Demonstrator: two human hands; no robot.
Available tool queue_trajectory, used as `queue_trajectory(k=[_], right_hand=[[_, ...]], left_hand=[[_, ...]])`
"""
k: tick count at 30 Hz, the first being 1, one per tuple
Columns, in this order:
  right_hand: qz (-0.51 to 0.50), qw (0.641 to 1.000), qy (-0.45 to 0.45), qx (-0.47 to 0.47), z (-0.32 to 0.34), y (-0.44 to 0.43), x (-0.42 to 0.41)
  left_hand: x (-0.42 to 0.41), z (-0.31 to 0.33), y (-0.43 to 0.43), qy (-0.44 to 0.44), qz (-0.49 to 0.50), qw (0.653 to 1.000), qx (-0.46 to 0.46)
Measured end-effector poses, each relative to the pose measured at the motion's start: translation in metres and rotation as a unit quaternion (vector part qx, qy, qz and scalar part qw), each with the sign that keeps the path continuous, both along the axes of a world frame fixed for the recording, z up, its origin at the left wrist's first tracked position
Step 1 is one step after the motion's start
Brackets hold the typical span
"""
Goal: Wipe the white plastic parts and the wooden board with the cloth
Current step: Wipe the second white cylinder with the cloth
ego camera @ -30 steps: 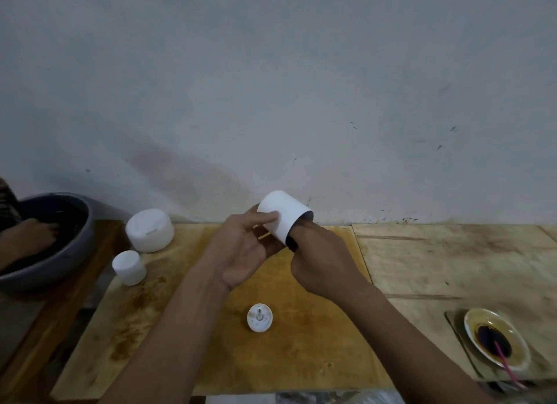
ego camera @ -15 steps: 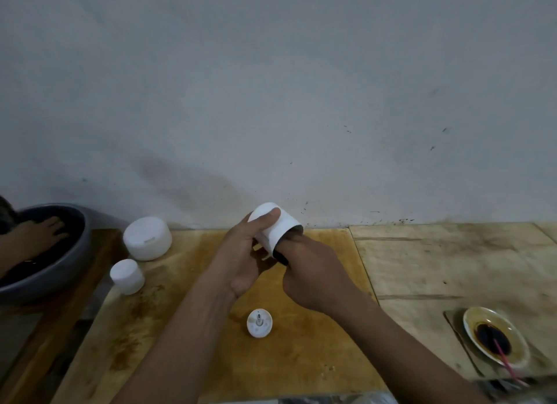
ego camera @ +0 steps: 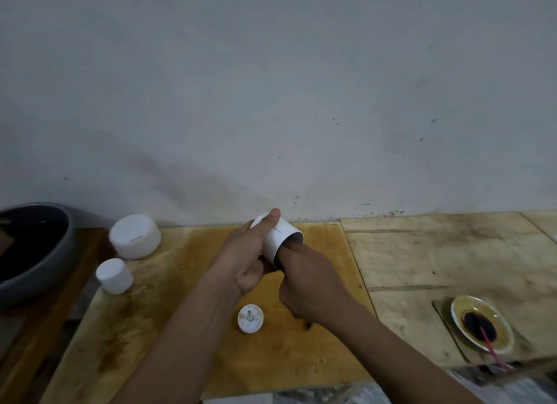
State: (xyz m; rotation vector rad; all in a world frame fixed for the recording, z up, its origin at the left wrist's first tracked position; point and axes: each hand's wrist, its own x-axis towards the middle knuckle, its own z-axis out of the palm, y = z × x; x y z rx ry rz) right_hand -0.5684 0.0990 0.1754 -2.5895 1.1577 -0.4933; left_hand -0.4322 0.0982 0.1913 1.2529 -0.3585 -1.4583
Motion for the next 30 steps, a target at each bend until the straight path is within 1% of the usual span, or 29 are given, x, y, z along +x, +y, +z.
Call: queue_trajectory(k=[1, 2, 3, 4, 5, 7, 8, 9, 10, 11, 12, 13, 14, 15, 17, 19, 22, 23, 25, 28, 30], right_hand=[[-0.009, 0.991, -0.051, 0.127, 0.003, 0.001, -0.001], [-0.017, 0.963, -0.113, 0.242, 0.006, 0.0, -0.003], [-0.029, 0.925, -0.184, 0.332, 0.006, -0.003, -0.007], [-0.034, 0.888, -0.241, 0.391, 0.006, -0.006, -0.012], [-0.029, 0.857, -0.286, 0.429, 0.006, -0.008, -0.017], [-0.007, 0.819, -0.344, 0.46, 0.001, -0.011, -0.024], [-0.003, 0.819, -0.354, 0.452, -0.005, -0.012, -0.026], [-0.002, 0.833, -0.351, 0.427, -0.012, -0.012, -0.028], [0.0, 0.869, -0.325, 0.372, -0.02, -0.011, -0.032], [0.013, 0.914, -0.275, 0.297, -0.028, -0.01, -0.036], [0.029, 0.957, -0.199, 0.209, -0.038, -0.01, -0.04], [0.043, 0.983, -0.119, 0.131, -0.047, -0.01, -0.043], [0.056, 0.993, -0.061, 0.084, -0.057, -0.011, -0.047], [0.066, 0.995, -0.025, 0.067, -0.065, -0.011, -0.049], [0.056, 0.995, 0.003, 0.077, -0.079, -0.011, -0.054], [0.024, 0.994, 0.018, 0.107, -0.099, -0.014, -0.059], [-0.034, 0.984, 0.062, 0.165, -0.136, -0.021, -0.071], [-0.053, 0.978, 0.073, 0.188, -0.151, -0.024, -0.076], [-0.084, 0.969, 0.078, 0.219, -0.173, -0.031, -0.083], [-0.113, 0.949, 0.089, 0.281, -0.201, -0.041, -0.091], [-0.11, 0.94, 0.116, 0.3, -0.219, -0.044, -0.094]], left_hand=[[-0.002, -0.002, 0.001, 0.005, 0.0, 1.0, 0.006], [-0.003, -0.006, 0.001, 0.01, -0.002, 1.0, 0.01], [-0.006, -0.009, 0.0, 0.017, -0.007, 1.0, 0.012], [-0.006, -0.011, 0.0, 0.025, -0.01, 1.0, 0.011], [-0.007, -0.012, -0.002, 0.033, -0.014, 0.999, 0.007], [-0.007, -0.013, -0.006, 0.042, -0.014, 0.999, 0.005], [-0.008, -0.013, -0.009, 0.043, -0.01, 0.999, 0.01], [-0.008, -0.015, -0.012, 0.048, -0.005, 0.999, 0.02], [-0.008, -0.018, -0.014, 0.057, 0.005, 0.998, 0.036], [-0.008, -0.023, -0.016, 0.065, 0.019, 0.996, 0.052], [-0.007, -0.029, -0.018, 0.074, 0.037, 0.994, 0.066], [-0.007, -0.036, -0.018, 0.08, 0.055, 0.992, 0.076], [-0.007, -0.045, -0.02, 0.08, 0.067, 0.991, 0.083], [-0.007, -0.054, -0.02, 0.076, 0.079, 0.99, 0.085], [-0.011, -0.076, -0.022, 0.049, 0.098, 0.989, 0.1], [-0.018, -0.099, -0.022, -0.032, 0.101, 0.988, 0.115], [-0.029, -0.132, -0.015, -0.178, 0.082, 0.977, 0.083], [-0.034, -0.147, -0.012, -0.223, 0.066, 0.97, 0.073], [-0.042, -0.174, -0.008, -0.319, 0.032, 0.944, 0.072], [-0.056, -0.206, 0.003, -0.409, 0.003, 0.909, 0.078], [-0.067, -0.224, 0.01, -0.466, -0.026, 0.881, 0.079]])
